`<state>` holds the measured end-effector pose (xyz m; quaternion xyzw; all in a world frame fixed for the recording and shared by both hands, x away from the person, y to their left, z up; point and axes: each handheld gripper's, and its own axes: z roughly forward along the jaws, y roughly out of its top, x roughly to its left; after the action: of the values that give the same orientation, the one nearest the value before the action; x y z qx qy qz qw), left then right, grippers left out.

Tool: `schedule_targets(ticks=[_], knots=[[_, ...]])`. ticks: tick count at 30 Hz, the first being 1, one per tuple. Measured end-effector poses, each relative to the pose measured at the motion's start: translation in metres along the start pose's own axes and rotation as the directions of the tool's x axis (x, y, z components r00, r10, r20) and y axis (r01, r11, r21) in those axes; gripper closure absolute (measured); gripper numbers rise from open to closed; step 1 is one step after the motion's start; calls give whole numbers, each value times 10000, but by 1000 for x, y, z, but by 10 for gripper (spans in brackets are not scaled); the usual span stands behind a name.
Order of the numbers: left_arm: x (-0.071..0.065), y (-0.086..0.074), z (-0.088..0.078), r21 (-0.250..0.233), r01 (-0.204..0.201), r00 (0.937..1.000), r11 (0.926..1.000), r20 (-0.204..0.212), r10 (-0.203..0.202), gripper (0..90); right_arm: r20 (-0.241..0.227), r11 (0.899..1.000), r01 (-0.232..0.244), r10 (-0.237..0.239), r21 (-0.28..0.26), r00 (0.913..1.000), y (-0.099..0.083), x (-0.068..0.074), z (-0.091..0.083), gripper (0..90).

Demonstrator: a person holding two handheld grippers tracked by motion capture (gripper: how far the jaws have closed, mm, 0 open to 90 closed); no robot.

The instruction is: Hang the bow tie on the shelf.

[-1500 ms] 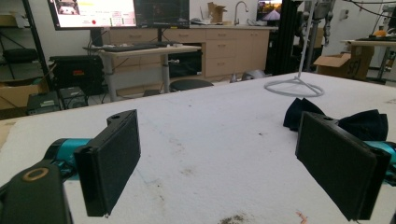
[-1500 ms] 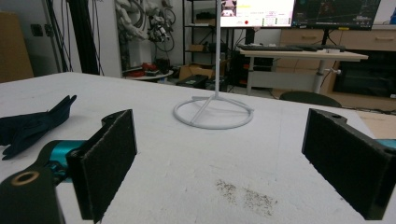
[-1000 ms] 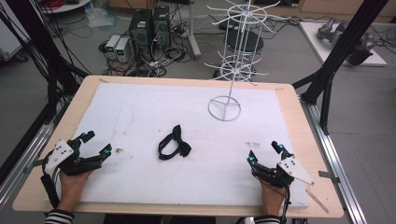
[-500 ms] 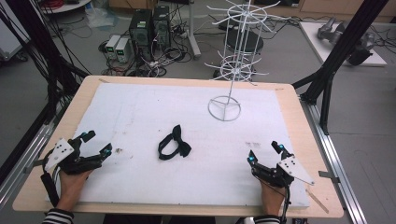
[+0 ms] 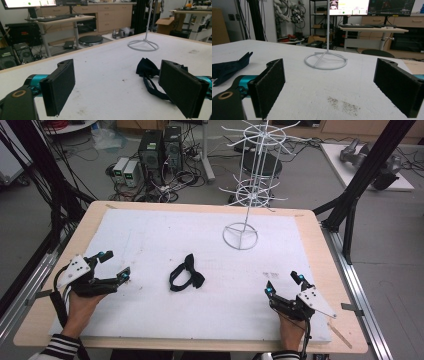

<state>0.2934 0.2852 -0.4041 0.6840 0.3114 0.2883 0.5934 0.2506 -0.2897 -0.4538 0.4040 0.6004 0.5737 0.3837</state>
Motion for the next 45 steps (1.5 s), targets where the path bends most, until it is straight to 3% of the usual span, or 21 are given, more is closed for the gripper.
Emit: schedule_targets(ticks=[4, 13, 16, 21, 27, 30, 31, 33, 42, 45], knots=[[-4, 9, 12, 440, -83, 9996, 9990, 272, 71, 144, -5, 10000, 14, -14, -4, 10000, 0, 0, 0, 93], [-18, 27, 44, 1391, -465, 9955, 9892, 879, 345, 146, 28, 10000, -9, 9, -10, 10000, 0, 0, 0, 93], [-22, 31, 55, 1766, -516, 9943, 9829, 1011, 341, 146, 26, 10000, -33, 33, -23, 10000, 0, 0, 0, 93], [-27, 34, 73, 2501, -603, 9926, 9663, 1172, 316, 146, 28, 10000, -70, 70, -18, 10000, 0, 0, -1, 93], [-34, 39, 90, 2957, -615, 9917, 9533, 1265, 247, 153, 27, 10000, -74, 74, -19, 10000, 0, 0, -1, 93], [-35, 40, 99, 3379, -749, 9907, 9382, 1322, 315, 155, 17, 10000, -64, 64, -28, 10000, 0, 0, -1, 93], [-35, 41, 105, 3625, -783, 9905, 9287, 1338, 313, 156, 20, 10000, -65, 65, -32, 10000, 0, 0, -1, 93], [-36, 41, 108, 3719, -775, 9904, 9250, 1351, 287, 158, 18, 10000, -74, 74, -32, 10000, 0, 0, -1, 93], [-41, 41, 130, 4659, -1167, 9843, 8771, 1721, 395, 188, 28, 10000, -28, 28, -87, 10000, 0, 0, -1, 93], [-41, 41, 136, 4865, -1102, 9847, 8667, 1716, 288, 189, 42, 9999, -69, 69, -78, 10000, 0, 0, -1, 93]])
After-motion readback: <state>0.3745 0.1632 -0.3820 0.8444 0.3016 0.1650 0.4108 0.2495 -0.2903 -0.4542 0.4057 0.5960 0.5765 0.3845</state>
